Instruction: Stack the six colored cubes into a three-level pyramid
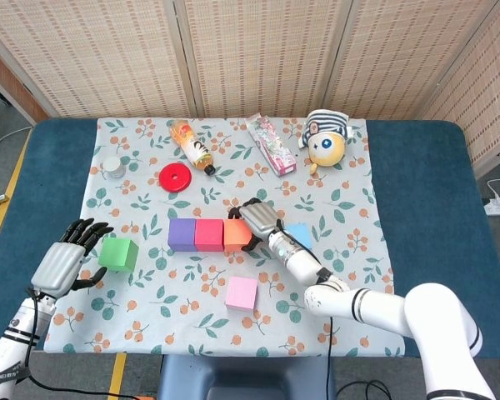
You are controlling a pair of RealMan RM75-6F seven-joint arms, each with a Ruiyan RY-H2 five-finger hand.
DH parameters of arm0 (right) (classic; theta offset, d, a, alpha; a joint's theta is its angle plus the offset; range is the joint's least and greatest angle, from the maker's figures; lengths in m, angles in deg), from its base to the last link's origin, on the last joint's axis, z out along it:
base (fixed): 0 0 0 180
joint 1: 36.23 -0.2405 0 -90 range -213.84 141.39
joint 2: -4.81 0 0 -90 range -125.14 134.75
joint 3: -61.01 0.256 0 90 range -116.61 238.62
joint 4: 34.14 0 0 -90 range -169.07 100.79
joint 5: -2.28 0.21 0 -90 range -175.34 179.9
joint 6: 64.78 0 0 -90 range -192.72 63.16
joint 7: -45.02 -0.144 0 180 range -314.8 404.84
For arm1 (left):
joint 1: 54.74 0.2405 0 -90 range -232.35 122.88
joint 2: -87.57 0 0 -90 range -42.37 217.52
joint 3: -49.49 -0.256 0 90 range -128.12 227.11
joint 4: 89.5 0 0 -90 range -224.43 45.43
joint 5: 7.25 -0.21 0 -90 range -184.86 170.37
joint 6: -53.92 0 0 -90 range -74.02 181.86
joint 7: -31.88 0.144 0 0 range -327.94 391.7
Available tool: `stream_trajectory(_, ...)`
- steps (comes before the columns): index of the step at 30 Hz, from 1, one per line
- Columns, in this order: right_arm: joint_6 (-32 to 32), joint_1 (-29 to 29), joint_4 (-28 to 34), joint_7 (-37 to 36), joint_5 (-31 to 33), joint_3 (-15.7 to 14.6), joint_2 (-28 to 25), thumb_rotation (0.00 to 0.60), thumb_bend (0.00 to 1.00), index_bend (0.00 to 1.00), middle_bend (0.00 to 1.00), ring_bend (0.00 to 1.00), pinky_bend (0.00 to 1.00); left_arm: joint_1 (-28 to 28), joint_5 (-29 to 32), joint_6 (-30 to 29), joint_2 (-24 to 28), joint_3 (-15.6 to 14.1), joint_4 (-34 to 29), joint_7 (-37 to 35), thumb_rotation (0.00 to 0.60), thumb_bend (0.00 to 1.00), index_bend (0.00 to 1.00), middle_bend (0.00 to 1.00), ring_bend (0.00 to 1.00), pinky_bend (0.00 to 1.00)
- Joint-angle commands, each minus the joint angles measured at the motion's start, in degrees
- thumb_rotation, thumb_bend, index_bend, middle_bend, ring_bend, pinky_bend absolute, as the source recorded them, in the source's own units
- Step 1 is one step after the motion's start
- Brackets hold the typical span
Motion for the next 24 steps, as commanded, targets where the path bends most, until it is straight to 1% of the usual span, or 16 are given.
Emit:
stream_trajectory(1,-0.3,-0.1,-0.5,0.0,0.0,0.1,0.4,0.6,0.08,0.32,0.32,0.2,0.13,0.0,0.0,0.1,0.0,0.0,0.1,-0.1,0.6,0.35,0.16,0.12,0.0,0.06)
stream_trajectory(24,-1.3,-0.3,-1.9,-0.8,-0.2,0.9,1.2,0.6,0.08,0.32,0.32,0.2,0.13,-0.1,-0.2,0.4,-0.1,-0.2,0.6,-1.2,0.6,0.35,0.16,0.12,0.0,0.06)
